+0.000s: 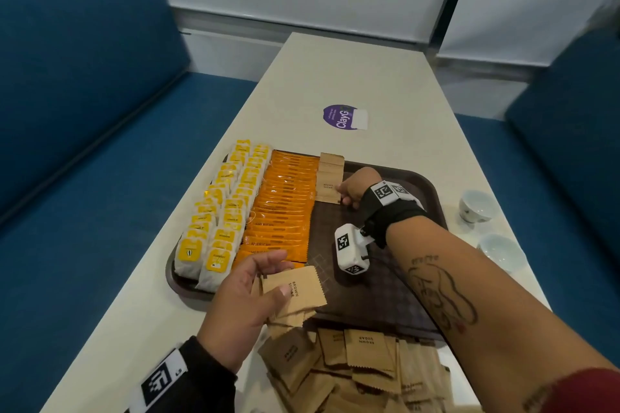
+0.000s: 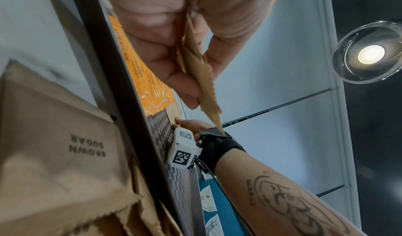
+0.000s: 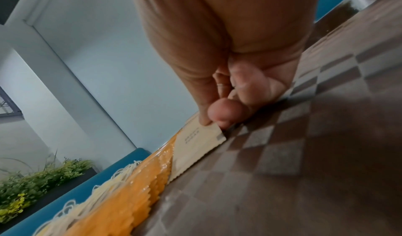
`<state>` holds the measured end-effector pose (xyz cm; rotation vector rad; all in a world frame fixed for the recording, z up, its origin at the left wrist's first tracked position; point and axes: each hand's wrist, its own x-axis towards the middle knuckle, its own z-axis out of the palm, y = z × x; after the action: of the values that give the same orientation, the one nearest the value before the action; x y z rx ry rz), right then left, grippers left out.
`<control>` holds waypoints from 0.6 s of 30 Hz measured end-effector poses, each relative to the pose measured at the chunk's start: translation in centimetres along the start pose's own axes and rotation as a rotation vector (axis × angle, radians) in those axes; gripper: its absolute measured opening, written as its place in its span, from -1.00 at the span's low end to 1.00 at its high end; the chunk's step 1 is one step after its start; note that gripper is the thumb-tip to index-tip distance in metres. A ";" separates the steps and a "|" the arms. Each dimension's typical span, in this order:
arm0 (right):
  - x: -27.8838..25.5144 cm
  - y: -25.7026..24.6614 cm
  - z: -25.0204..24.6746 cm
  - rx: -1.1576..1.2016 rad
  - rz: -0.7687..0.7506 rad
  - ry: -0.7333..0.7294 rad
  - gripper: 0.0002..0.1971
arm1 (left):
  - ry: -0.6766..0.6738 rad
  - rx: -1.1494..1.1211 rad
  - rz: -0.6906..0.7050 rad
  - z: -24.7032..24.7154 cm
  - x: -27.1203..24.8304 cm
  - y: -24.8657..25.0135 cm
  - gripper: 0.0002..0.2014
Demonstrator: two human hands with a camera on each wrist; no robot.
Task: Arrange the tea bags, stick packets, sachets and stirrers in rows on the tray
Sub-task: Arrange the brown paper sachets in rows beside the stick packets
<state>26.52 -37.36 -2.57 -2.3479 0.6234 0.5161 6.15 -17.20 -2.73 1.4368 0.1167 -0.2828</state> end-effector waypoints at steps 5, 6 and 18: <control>-0.1 1.3 -0.9 0.148 -0.111 -0.003 -0.85 | -0.003 0.010 0.013 0.1 -0.2 0.2 -0.63; -0.7 1.4 -1.1 0.170 -0.105 0.008 -0.88 | -0.004 0.008 0.017 0.1 -0.3 0.2 -0.63; -15.7 4.1 -1.9 0.375 -0.335 -0.221 -0.76 | 0.019 -0.016 0.144 -0.3 -2.1 1.1 -0.56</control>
<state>11.90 -36.70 4.73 -1.9514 0.1953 0.4513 4.41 -16.57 -1.19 1.4250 0.0303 -0.1495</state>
